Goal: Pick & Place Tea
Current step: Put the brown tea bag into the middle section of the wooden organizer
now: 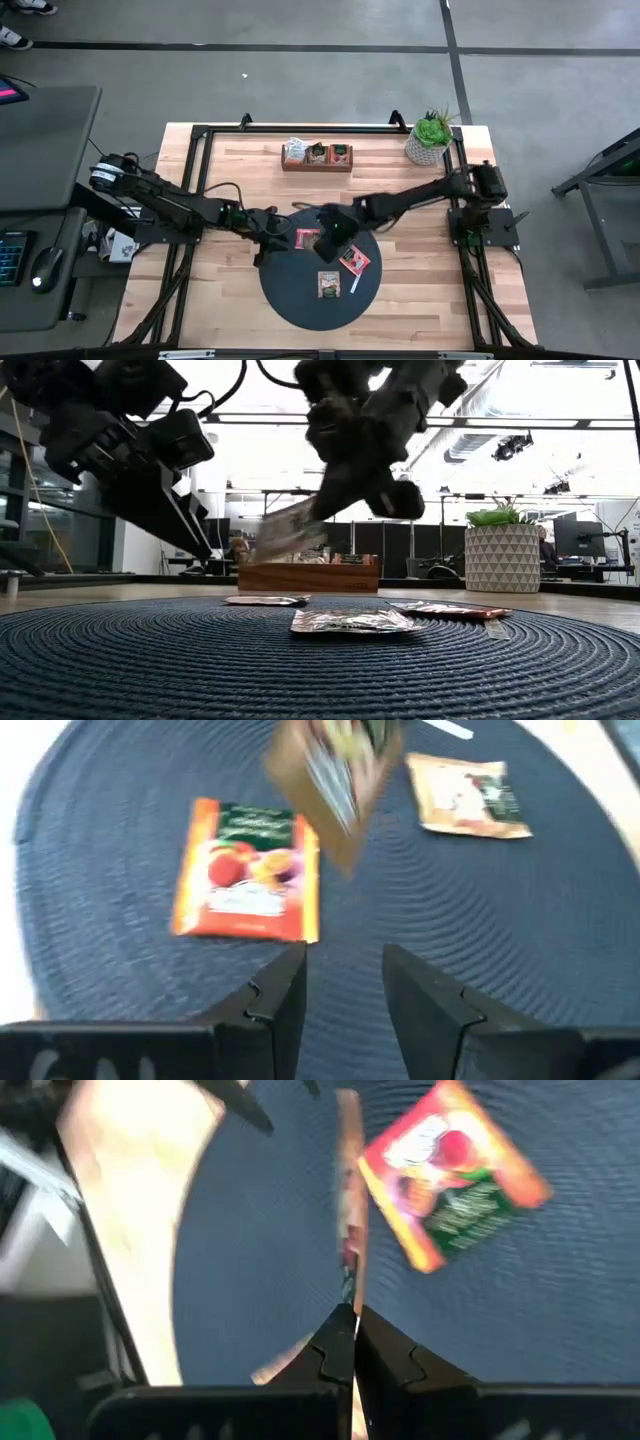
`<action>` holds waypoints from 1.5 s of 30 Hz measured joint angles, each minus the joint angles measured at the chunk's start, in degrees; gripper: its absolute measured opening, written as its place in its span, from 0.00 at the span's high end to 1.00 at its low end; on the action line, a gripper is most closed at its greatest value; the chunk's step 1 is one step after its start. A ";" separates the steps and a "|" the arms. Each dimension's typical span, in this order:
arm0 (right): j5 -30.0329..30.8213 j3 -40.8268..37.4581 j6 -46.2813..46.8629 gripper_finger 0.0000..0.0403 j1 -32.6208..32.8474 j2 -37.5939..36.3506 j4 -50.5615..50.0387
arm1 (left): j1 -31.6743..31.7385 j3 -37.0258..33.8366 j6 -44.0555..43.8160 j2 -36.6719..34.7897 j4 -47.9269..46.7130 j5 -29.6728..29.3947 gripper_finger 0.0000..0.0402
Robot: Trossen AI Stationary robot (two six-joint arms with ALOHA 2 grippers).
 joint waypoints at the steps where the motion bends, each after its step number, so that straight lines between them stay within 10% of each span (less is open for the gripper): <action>1: -0.93 0.60 -2.56 1.00 -0.97 -0.98 -3.18 | 0.33 0.00 0.00 -0.37 -0.56 -0.17 0.67; 12: -3.33 21.17 -41.93 1.00 -18.32 -1.58 -41.33 | 0.52 0.11 -2.95 -0.63 0.70 -2.68 0.67; 26: -1.91 27.06 -61.36 1.00 -31.43 -1.37 -42.85 | 4.07 0.15 -6.37 -0.90 16.44 -16.48 0.67; 36: 2.44 27.06 -70.57 1.00 -23.71 -1.37 -51.27 | 21.92 4.84 -5.13 -4.84 17.49 0.50 0.67; 45: 5.05 27.06 -68.11 1.00 -18.68 -1.35 -48.57 | 24.13 17.76 3.41 1.40 5.08 6.65 0.67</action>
